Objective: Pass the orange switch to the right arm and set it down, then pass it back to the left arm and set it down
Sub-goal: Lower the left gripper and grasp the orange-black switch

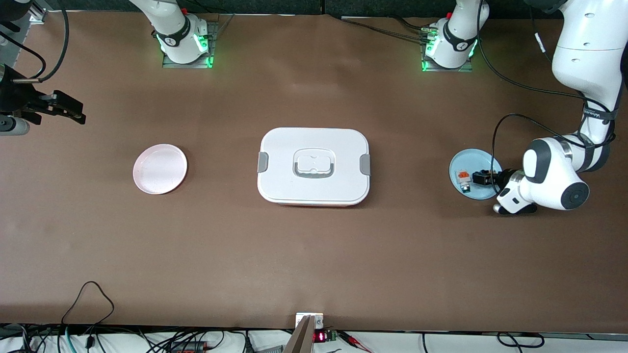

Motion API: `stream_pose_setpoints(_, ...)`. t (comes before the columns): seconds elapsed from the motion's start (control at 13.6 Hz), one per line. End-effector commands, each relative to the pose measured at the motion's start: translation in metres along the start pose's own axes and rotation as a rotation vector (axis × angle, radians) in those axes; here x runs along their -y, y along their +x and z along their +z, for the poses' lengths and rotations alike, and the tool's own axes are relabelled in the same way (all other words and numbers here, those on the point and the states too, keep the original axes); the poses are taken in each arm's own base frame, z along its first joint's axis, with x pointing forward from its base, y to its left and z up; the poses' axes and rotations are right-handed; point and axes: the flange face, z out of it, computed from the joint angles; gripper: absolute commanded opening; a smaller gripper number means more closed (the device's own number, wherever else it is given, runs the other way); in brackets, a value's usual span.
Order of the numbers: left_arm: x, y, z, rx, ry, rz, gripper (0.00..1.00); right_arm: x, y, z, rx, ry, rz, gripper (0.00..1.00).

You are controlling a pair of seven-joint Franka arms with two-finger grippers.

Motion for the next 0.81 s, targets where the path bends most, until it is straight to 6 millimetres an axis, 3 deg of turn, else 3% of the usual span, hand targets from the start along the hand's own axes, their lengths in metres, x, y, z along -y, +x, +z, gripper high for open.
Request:
stream_pose_setpoints(0.0,-0.001,-0.002,0.002,0.006,-0.021,0.020,0.66,-0.001,-0.001,-0.001,0.007,0.016,0.004,1.00)
stream_pose_setpoints(0.07,-0.001,-0.003,0.002,0.008,-0.021,0.020,0.55,-0.002,-0.001,0.001,0.012,0.017,0.005,1.00)
stream_pose_setpoints(0.22,-0.002,-0.003,0.002,0.012,-0.021,0.022,0.42,-0.003,-0.002,0.000,0.015,0.017,0.003,1.00)
stream_pose_setpoints(0.44,-0.011,-0.008,-0.007,0.038,-0.018,0.040,0.35,-0.003,-0.002,0.000,0.015,0.015,0.004,1.00)
stream_pose_setpoints(0.73,-0.046,-0.018,-0.063,0.054,-0.021,0.141,0.32,-0.003,0.001,0.006,0.027,0.016,-0.003,1.00)
